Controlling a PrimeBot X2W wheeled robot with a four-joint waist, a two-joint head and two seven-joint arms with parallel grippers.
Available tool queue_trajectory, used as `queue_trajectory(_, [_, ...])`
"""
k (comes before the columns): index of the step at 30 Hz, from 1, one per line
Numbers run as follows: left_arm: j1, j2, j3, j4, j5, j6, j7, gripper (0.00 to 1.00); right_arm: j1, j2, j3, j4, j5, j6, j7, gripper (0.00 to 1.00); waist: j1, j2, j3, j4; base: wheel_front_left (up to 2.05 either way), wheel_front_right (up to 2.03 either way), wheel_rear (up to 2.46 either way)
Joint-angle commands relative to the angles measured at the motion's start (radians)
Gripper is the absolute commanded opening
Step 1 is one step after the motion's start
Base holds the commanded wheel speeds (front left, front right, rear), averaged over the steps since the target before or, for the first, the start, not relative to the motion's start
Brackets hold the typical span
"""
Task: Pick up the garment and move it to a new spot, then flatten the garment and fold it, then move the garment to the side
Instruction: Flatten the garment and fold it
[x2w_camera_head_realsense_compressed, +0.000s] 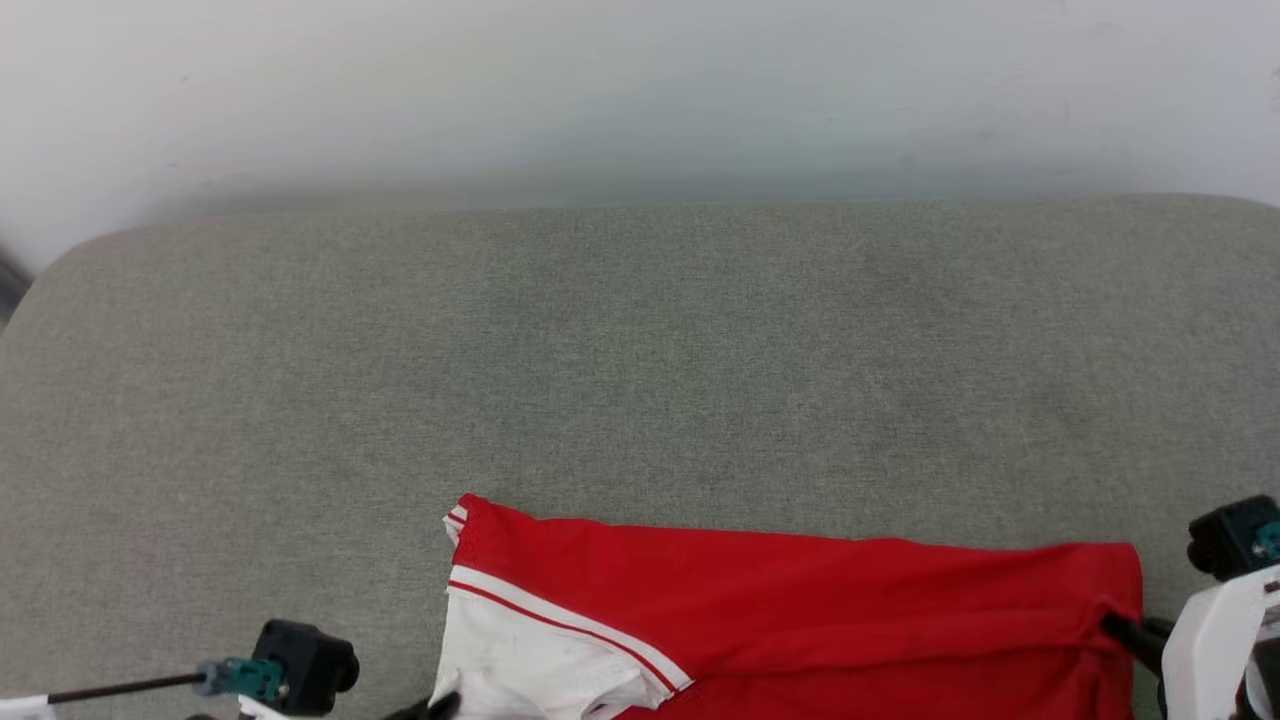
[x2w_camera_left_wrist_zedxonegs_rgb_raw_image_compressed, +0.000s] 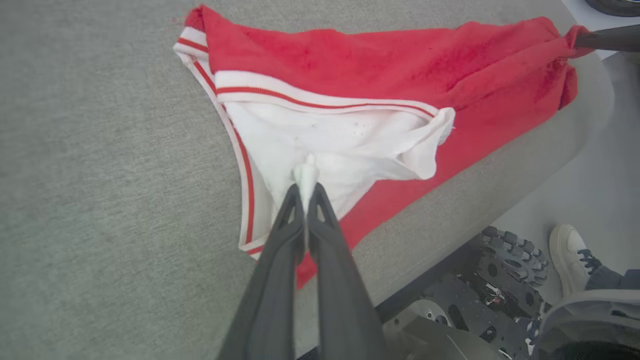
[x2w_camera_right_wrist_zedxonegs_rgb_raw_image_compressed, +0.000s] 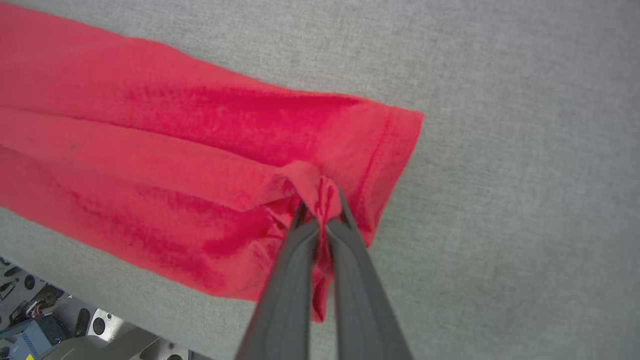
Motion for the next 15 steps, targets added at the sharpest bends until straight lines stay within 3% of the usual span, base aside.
queue_trajectory(1, [0.033, -0.013, -0.01, 0.016, -0.013, 0.0, -0.014, 0.0, 0.045, 0.009, 0.0, -0.021, -0.011, 0.0, -0.006, 0.0, 0.0002, 0.0, 0.003, -0.005, 0.0, 0.0, 0.0])
queue_trajectory(14, [0.023, -0.077, -0.097, 0.187, 0.063, -0.072, -0.035, 0.0, 0.08, -0.006, 0.087, -0.011, -0.077, 0.0, -0.039, 0.0, 0.0002, 0.0, 0.009, -0.021, 0.0, 0.0, 0.0])
queue_trajectory(15, [0.02, -0.082, -0.1, 0.2, 0.074, -0.075, -0.045, 0.0, 0.078, -0.009, 0.094, -0.011, -0.08, 0.0, -0.047, 0.45, 0.0002, 0.0, 0.006, -0.022, 0.0, 0.0, 0.0])
